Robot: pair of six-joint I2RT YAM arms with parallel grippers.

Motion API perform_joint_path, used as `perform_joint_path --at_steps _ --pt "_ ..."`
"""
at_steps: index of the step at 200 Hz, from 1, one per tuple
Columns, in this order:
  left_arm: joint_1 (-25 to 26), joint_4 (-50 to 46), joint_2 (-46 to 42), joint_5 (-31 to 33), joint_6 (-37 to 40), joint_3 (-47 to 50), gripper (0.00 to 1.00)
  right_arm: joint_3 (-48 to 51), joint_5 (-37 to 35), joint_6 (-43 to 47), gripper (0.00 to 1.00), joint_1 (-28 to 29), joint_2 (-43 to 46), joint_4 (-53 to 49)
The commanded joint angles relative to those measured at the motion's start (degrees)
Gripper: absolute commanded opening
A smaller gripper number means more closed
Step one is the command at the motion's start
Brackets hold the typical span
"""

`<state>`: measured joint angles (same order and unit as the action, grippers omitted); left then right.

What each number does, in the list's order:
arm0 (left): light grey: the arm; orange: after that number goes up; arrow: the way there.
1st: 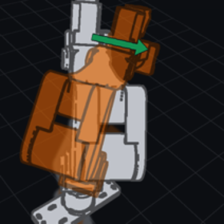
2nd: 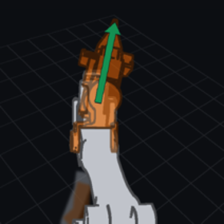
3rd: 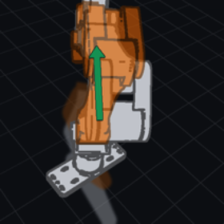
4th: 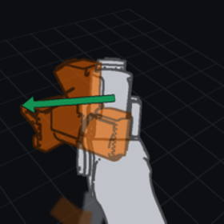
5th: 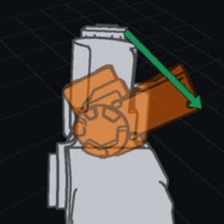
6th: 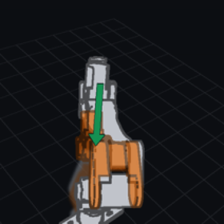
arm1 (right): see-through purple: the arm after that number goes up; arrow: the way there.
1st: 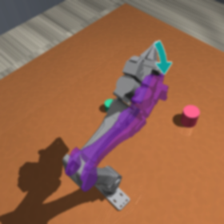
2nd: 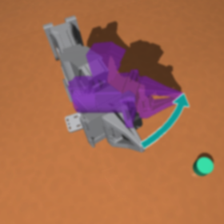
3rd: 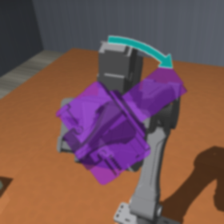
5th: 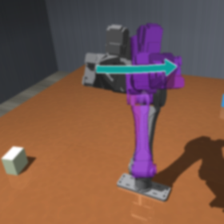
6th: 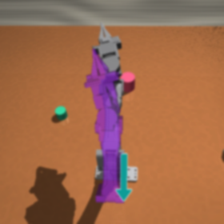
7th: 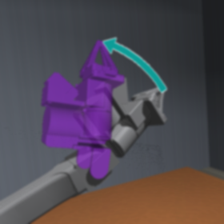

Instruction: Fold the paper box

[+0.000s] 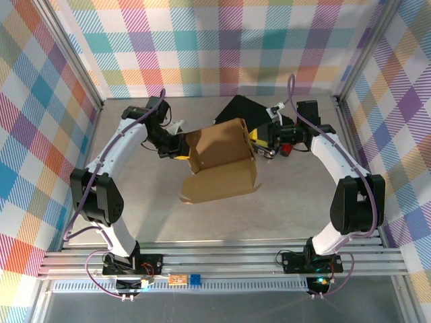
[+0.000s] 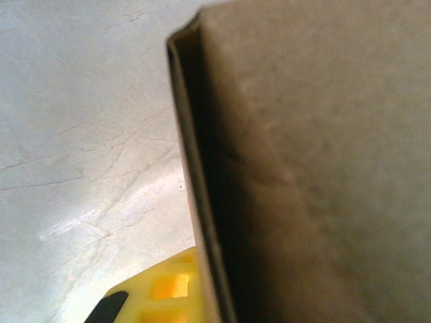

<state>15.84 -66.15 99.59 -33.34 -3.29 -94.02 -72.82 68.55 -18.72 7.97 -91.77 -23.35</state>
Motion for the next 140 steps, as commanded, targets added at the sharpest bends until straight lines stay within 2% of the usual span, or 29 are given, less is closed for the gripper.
perform_joint_path --at_steps 1,63,140 --pt "-0.10 -1.09 -0.39 -2.82 0.79 -1.70 0.00 -3.00 -3.87 5.97 0.41 1.03 -0.04 -4.79" --pt "-0.02 -0.87 -1.55 -3.49 0.90 -1.34 0.00 -7.39 -14.06 12.50 0.50 4.78 -1.17 -10.55" --pt "0.07 -0.30 -3.00 -4.01 1.02 -0.73 0.00 -11.62 -26.60 16.70 0.51 9.23 -2.96 -13.38"
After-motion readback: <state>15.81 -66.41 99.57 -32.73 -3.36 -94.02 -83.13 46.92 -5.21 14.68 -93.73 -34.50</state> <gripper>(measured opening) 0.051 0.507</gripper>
